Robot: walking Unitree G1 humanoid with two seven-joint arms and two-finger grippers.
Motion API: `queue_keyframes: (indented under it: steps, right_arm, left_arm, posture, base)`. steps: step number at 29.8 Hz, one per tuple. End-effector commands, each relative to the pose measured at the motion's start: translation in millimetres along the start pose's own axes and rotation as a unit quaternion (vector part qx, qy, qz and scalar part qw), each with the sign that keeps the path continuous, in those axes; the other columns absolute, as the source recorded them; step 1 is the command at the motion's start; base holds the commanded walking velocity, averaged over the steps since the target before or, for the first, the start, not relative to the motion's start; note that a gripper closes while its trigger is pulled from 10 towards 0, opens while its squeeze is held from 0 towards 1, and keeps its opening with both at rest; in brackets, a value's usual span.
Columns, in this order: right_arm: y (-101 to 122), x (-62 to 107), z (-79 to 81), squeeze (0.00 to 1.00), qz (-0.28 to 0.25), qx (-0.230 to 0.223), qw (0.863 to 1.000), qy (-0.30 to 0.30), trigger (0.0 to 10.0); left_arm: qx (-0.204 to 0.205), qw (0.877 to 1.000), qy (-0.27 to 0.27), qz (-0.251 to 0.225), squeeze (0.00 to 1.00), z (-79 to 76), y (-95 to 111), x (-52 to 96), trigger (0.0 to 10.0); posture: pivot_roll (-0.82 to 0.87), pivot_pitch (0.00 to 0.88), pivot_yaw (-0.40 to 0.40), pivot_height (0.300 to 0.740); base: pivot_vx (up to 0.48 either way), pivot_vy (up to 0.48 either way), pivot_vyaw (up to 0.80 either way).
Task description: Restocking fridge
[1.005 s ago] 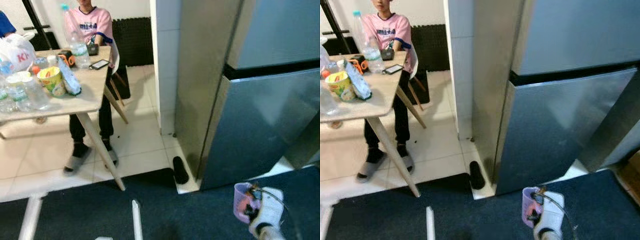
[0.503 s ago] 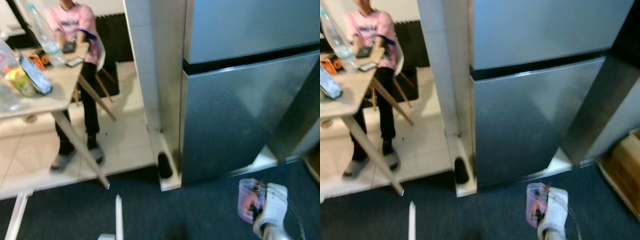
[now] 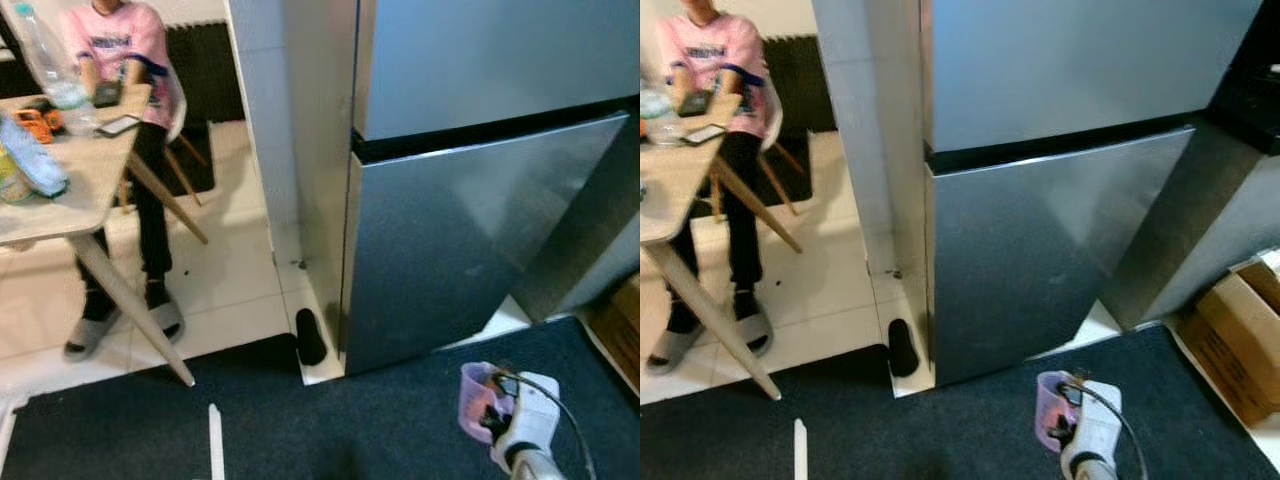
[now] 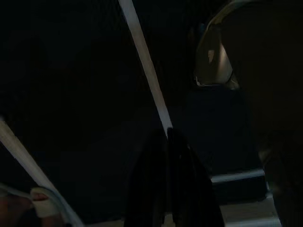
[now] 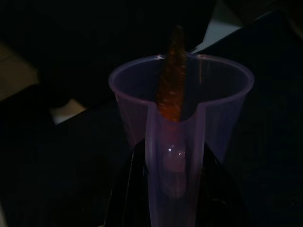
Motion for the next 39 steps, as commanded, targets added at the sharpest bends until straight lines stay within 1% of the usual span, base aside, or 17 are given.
queue_keyframes:
  steps: [1,5,8,12,14,25,27,30,34,36,39]
  right_arm:
    - [6.6,-1.3,1.7,0.0,-0.012,0.0,1.0,0.0,10.0]
    - [6.9,-1.4,2.2,0.0,-0.012,-0.001,1.0,0.001,10.0]
    - [7.4,-1.6,2.8,0.0,-0.013,-0.001,1.0,0.001,10.0]
    - [7.9,-1.7,3.1,0.0,-0.014,-0.002,1.0,0.001,10.0]
    - [8.1,-1.7,3.1,0.0,-0.015,-0.002,1.0,0.001,10.0]
    - [9.6,-2.0,4.5,0.0,-0.018,-0.003,1.0,0.002,10.0]
    - [9.9,-2.1,4.6,0.0,-0.018,-0.003,1.0,0.002,10.0]
    - [10.0,-2.2,4.7,0.0,-0.018,-0.003,1.0,0.002,10.0]
    - [10.1,-2.2,5.1,0.0,-0.018,-0.003,1.0,0.002,10.0]
    - [10.4,-2.3,5.6,0.0,-0.019,-0.003,1.0,0.003,10.0]
    - [10.4,-2.3,5.9,0.0,-0.019,-0.003,1.0,0.003,10.0]
  left_arm:
    - [0.0,0.998,-0.014,-0.054,0.0,-9.4,34.2,-0.3,10.0]
    - [0.012,0.998,-0.012,-0.062,0.0,-8.8,35.7,-0.1,10.0]
    - [-0.019,0.998,-0.019,-0.052,0.0,-10.2,34.7,-0.3,10.0]
    - [-0.005,0.998,-0.017,-0.057,0.0,-9.8,35.5,-0.1,10.0]
    - [0.006,0.998,-0.018,-0.06,0.0,-9.9,35.7,-0.1,10.0]
    - [0.002,0.998,-0.022,-0.062,0.0,-10.4,36.4,0.2,10.0]
    - [-0.008,0.998,-0.034,-0.059,0.0,-13.3,36.3,0.2,10.0]
    - [-0.01,0.998,-0.036,-0.058,0.0,-13.5,36.3,0.2,10.0]
    - [-0.003,0.998,-0.028,-0.063,0.0,-11.6,37.2,0.3,10.0]
    - [0.012,0.997,-0.019,-0.07,0.0,-9.6,38.3,0.4,10.0]
    - [0.014,0.997,-0.012,-0.073,0.0,-7.9,39.1,0.6,10.0]
  posture:
    - [-0.06,0.0,0.004,0.74]
    - [-0.06,0.0,0.004,0.74]
    - [-0.06,0.0,0.003,0.74]
    - [-0.06,0.0,0.003,0.74]
    - [-0.06,0.0,0.003,0.74]
    - [-0.06,0.0,0.005,0.74]
    - [-0.06,0.0,0.005,0.74]
    - [-0.06,0.0,0.005,0.74]
    - [-0.06,0.0,0.005,0.74]
    - [-0.05,0.0,0.007,0.74]
    - [-0.05,0.0,0.007,0.74]
  base:
    - [0.33,0.0,0.0]
    - [0.139,0.0,0.0]
    - [0.0,-0.25,0.0]
    - [0.0,-0.476,0.0]
    - [0.0,0.0,0.0]
    - [0.0,0.0,0.0]
    - [0.0,-0.461,0.0]
    - [0.0,-0.461,0.0]
    - [0.0,-0.459,0.0]
    - [0.0,0.0,0.0]
    - [0.0,0.0,0.0]
Point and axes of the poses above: a point about 5 cm out from each wrist's last joint towards the gripper, its own x axis pointing back from the gripper into the wrist, its own y axis along the axis of the wrist's last joint, z = x × y, the point moved 6 cm from there along -x, pointing out of the wrist towards the gripper, and after that the axes turned 8 degrees about x, right-handed, at the moved point
